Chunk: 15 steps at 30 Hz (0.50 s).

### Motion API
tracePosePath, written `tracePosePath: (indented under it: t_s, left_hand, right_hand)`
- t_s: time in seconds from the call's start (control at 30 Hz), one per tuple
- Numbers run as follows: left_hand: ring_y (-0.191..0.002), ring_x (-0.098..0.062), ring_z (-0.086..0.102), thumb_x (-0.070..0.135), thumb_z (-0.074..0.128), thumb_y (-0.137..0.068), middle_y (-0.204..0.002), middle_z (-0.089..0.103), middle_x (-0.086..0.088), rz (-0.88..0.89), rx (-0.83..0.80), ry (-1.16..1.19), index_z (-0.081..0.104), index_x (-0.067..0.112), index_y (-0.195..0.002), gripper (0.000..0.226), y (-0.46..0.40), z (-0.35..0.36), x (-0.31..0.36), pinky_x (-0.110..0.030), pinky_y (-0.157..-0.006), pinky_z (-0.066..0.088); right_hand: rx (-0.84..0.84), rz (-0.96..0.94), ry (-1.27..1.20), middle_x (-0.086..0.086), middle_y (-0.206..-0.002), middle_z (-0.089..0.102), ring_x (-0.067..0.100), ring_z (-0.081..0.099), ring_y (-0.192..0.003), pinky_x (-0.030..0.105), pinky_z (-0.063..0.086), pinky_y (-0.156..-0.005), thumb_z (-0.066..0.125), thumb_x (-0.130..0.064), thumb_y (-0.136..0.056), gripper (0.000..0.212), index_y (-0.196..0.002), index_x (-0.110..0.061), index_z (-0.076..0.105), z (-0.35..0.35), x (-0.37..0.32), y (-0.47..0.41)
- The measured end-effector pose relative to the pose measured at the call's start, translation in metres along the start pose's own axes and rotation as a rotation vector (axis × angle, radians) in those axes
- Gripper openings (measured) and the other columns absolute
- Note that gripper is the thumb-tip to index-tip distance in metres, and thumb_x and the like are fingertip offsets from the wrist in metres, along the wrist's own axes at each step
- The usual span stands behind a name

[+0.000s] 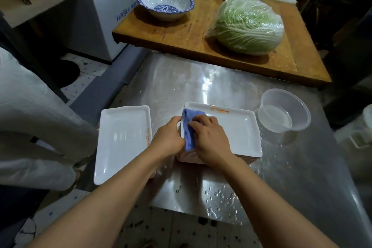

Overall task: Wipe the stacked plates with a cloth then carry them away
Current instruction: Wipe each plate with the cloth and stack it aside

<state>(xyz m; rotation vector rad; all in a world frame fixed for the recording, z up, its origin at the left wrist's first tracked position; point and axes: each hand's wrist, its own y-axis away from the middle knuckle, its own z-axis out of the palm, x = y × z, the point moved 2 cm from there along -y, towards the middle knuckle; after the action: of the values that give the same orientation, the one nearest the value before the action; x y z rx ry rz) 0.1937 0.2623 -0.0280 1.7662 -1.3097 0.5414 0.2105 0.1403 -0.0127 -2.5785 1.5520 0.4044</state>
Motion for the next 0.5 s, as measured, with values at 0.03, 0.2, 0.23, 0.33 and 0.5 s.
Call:
tracePosePath:
  t_s: [0.03, 0.2, 0.23, 0.33, 0.5]
  left_hand:
    - [-0.096, -0.040, 0.060, 0.006, 0.057, -0.081, -0.105, 0.062, -0.023, -0.009, -0.008, 0.000, 0.038, 0.026, -0.136, 0.061, -0.002, 0.000, 0.000, -0.045, -0.081, 0.054]
    - [-0.066, -0.026, 0.055, 0.003, 0.054, -0.076, -0.076, 0.057, -0.006, -0.072, 0.006, 0.016, 0.038, 0.028, -0.125, 0.057, -0.008, 0.004, -0.003, -0.037, -0.065, 0.051]
    - [-0.064, -0.024, 0.054, 0.003, 0.054, -0.075, -0.075, 0.056, -0.005, -0.079, 0.013, 0.011, 0.038, 0.028, -0.124, 0.057, -0.010, 0.005, -0.003, -0.035, -0.061, 0.049]
    - [-0.064, -0.021, 0.055, 0.005, 0.055, -0.074, -0.072, 0.055, -0.003, -0.101, 0.022, -0.017, 0.037, 0.030, -0.119, 0.054, -0.012, 0.006, -0.004, -0.027, -0.053, 0.044]
    - [-0.064, -0.024, 0.057, 0.007, 0.053, -0.070, -0.067, 0.057, -0.003, -0.105, 0.073, -0.033, 0.039, 0.031, -0.110, 0.049, -0.012, 0.008, -0.005, -0.031, -0.058, 0.049]
  right_hand:
    - [0.011, 0.005, 0.061, 0.005, -0.133, 0.047, 0.029, 0.041, -0.112, 0.034, 0.034, -0.086, 0.054, -0.021, -0.085, 0.042, -0.126, -0.011, 0.053, 0.001, 0.003, -0.009]
    - [0.084, 0.064, 0.176, 0.004, -0.138, 0.039, 0.028, 0.038, -0.117, 0.035, 0.030, -0.093, 0.052, -0.023, -0.088, 0.045, -0.131, -0.015, 0.046, 0.006, 0.013, -0.025]
    - [0.095, 0.087, 0.205, 0.003, -0.139, 0.037, 0.027, 0.038, -0.117, 0.034, 0.029, -0.094, 0.052, -0.025, -0.088, 0.045, -0.131, -0.016, 0.045, 0.006, 0.020, -0.021]
    - [0.102, 0.217, 0.271, 0.002, -0.139, 0.034, 0.026, 0.037, -0.119, 0.033, 0.027, -0.097, 0.059, -0.037, -0.083, 0.056, -0.133, -0.018, 0.042, -0.002, 0.054, -0.003]
    - [0.091, 0.313, 0.382, 0.004, -0.138, 0.037, 0.029, 0.032, -0.124, 0.035, 0.019, -0.105, 0.054, -0.037, -0.086, 0.053, -0.133, -0.016, 0.040, -0.020, 0.094, 0.017]
